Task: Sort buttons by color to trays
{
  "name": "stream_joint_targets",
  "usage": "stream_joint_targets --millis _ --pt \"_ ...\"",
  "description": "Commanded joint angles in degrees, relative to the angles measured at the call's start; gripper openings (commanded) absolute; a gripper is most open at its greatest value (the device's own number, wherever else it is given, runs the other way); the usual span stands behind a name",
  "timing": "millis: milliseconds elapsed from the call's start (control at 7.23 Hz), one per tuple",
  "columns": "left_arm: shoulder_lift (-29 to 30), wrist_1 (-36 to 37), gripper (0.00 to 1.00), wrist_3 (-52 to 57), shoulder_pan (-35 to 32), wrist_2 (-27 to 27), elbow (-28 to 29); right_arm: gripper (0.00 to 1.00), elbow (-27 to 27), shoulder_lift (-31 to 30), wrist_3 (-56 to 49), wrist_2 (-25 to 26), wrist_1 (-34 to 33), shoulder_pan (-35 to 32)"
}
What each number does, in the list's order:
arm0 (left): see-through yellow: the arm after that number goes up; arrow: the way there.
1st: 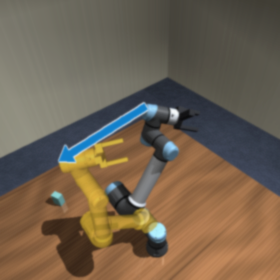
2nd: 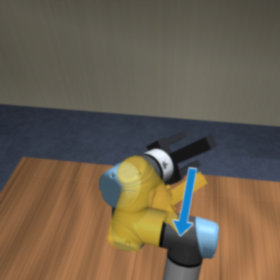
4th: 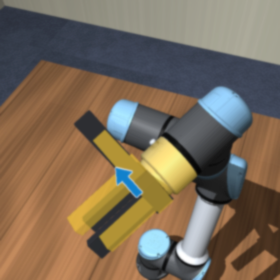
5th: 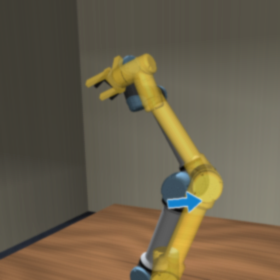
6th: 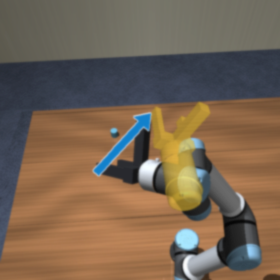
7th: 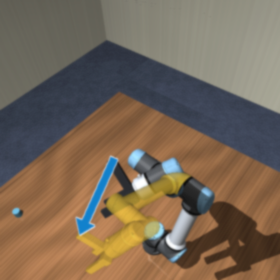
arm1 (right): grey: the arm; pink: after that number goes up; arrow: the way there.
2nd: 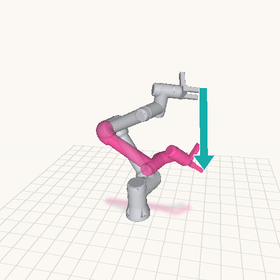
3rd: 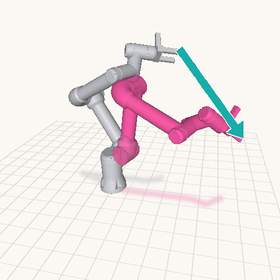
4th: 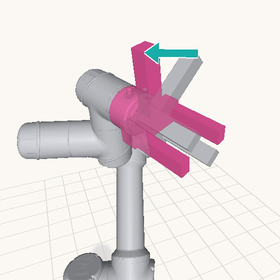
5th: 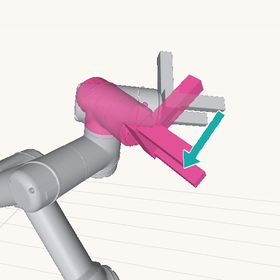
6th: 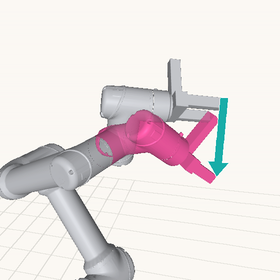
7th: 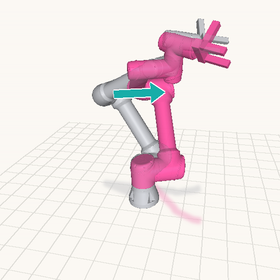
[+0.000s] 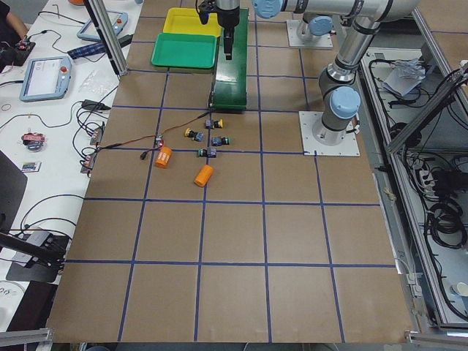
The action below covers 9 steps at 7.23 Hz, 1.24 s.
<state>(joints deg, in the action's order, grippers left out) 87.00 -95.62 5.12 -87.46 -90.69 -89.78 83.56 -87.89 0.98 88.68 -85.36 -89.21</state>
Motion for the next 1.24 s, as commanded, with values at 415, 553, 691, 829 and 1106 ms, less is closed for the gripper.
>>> stream_joint_targets --millis 415,553,691,829,1106 --pt "0.4 0.0 1.0 -0.2 -0.2 0.2 0.0 1.0 0.0 0.0 0.4 0.2 -0.2 0.0" --pt "0.3 0.0 1.0 -0.2 -0.1 0.2 0.0 1.0 0.0 0.0 0.2 0.7 -0.2 0.0" --pt "0.3 0.0 1.0 -0.2 -0.2 0.2 0.0 1.0 0.0 0.0 -0.5 0.6 -0.4 0.0" --pt "0.3 0.0 1.0 -0.2 -0.1 0.1 0.0 1.0 0.0 0.0 -0.4 -0.1 -0.5 0.0" --pt "0.3 0.1 1.0 0.3 0.3 0.0 0.0 1.0 0.0 -0.3 0.2 -0.1 -0.3 0.0"
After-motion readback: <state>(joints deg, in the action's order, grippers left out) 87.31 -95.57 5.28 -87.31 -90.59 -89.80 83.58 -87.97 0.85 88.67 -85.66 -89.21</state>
